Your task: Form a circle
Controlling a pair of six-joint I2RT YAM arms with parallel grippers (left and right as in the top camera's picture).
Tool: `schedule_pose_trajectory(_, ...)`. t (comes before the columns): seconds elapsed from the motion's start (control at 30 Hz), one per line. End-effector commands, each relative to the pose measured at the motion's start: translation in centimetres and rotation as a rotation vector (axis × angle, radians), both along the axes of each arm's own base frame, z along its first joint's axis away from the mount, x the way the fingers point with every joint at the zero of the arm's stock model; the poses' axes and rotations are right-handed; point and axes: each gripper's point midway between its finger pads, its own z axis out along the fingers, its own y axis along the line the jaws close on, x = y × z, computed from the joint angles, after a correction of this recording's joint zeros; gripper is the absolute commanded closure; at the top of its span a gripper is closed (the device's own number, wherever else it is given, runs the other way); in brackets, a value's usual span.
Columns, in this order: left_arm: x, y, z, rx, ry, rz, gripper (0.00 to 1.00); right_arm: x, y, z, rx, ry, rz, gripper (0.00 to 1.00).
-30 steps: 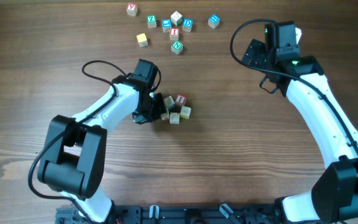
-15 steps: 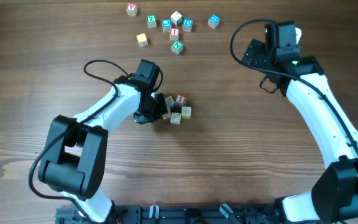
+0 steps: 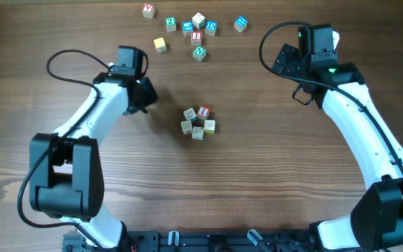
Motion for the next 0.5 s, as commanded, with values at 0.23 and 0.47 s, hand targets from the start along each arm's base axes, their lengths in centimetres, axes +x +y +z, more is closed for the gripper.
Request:
schedule_pose_trajectory(0.23,1.71,1.92,1.85,0.033,-0.082,0.048,0.16,0.10,-0.20,0.00,-0.018,-0.001,0.001,0.00)
schedule_pose_trajectory(0.47,1.71,1.90,1.85,0.032,-0.082,0.048,0.00,0.10,-0.20,0.00,-0.018,-0.001,0.002,0.00)
